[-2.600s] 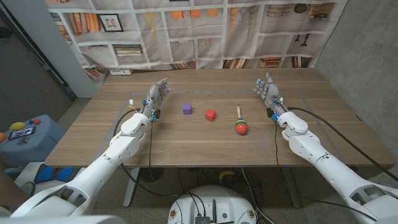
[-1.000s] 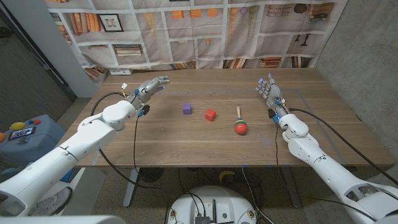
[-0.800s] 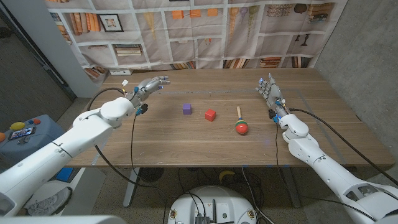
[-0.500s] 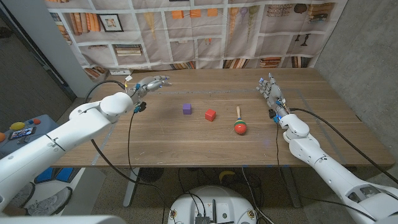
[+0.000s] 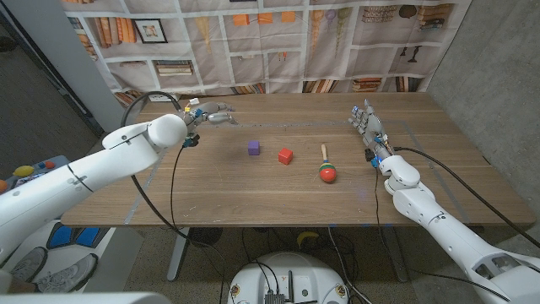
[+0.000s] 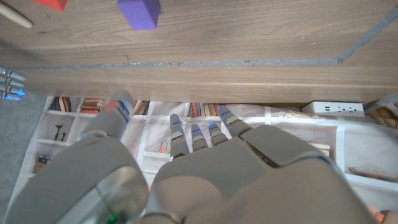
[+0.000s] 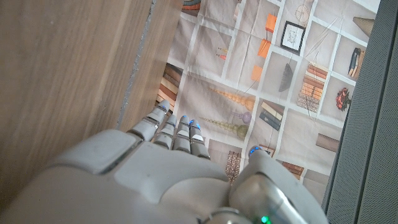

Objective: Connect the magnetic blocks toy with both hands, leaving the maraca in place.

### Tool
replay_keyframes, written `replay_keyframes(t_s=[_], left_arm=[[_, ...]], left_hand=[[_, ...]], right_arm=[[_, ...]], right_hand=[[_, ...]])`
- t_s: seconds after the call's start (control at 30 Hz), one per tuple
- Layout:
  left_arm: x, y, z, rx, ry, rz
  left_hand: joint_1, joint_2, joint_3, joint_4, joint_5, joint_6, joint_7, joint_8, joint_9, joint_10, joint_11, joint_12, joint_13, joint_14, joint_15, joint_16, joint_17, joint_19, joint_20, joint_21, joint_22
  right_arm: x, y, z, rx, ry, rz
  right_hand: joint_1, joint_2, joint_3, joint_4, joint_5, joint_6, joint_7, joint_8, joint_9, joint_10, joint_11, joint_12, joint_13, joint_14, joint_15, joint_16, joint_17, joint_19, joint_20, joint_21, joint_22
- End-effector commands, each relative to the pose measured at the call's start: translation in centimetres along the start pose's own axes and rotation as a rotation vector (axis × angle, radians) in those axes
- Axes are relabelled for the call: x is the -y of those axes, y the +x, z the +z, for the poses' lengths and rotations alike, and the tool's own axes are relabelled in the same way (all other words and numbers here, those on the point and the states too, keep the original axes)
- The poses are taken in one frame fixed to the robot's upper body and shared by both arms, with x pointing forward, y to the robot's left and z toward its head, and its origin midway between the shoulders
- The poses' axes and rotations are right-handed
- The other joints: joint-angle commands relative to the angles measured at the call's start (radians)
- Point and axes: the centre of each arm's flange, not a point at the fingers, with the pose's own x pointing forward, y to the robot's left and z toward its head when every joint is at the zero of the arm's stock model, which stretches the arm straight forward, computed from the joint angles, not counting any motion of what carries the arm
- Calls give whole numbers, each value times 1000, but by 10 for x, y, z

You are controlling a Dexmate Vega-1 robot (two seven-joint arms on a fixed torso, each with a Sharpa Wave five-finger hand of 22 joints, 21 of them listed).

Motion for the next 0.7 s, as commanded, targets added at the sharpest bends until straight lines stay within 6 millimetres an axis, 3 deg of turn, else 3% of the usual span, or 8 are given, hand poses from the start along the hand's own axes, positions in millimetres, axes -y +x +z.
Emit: replay_keyframes(t_s=[0.03, 0.5, 0.6, 0.7], left_arm=[[-14, 11, 27, -60, 247, -52], [-15, 31, 53, -73, 454, -184], [-13, 38, 58, -72, 494, -228], [-9, 43, 62, -75, 532, -250]], left_hand=[[35, -8, -2, 5, 9, -22, 18, -10, 3, -34, 4, -2, 2, -41, 15, -6, 6, -36, 13, -2, 4], [101, -28, -9, 11, 17, -89, 63, -21, 3, -147, 35, -7, 2, -152, 60, -6, 7, -172, 33, -6, 4], [115, -28, -12, 13, 20, -116, 90, -24, 3, -176, 64, -6, 2, -175, 78, -4, 7, -203, 51, -3, 5], [123, -27, -14, 14, 22, -125, 106, -22, 3, -200, 75, -6, 2, -193, 83, -3, 7, -222, 60, -2, 5]], right_arm=[[0, -2, 2, 4, -7, -13], [2, -5, 5, 3, -20, -32], [3, -3, 6, 5, -22, -34], [3, -2, 7, 4, -24, -34]], right_hand=[[4, 14, 9, -3, 6, -1, -9, 3, 2, -1, -7, 7, 2, 2, -2, 7, 0, -5, -12, 2, 2], [0, 12, 13, -3, 5, -4, -9, 3, 2, -3, -9, 7, 0, 0, 0, 7, -5, -7, -10, 2, 1], [-2, 11, 13, -3, 5, -5, -11, 3, 2, -4, -9, 7, 0, -1, 0, 7, -6, -7, -10, 3, 1], [-2, 11, 13, -3, 4, -6, -12, 2, 2, -5, -9, 6, 0, -1, 2, 8, -7, -8, -9, 2, 1]])
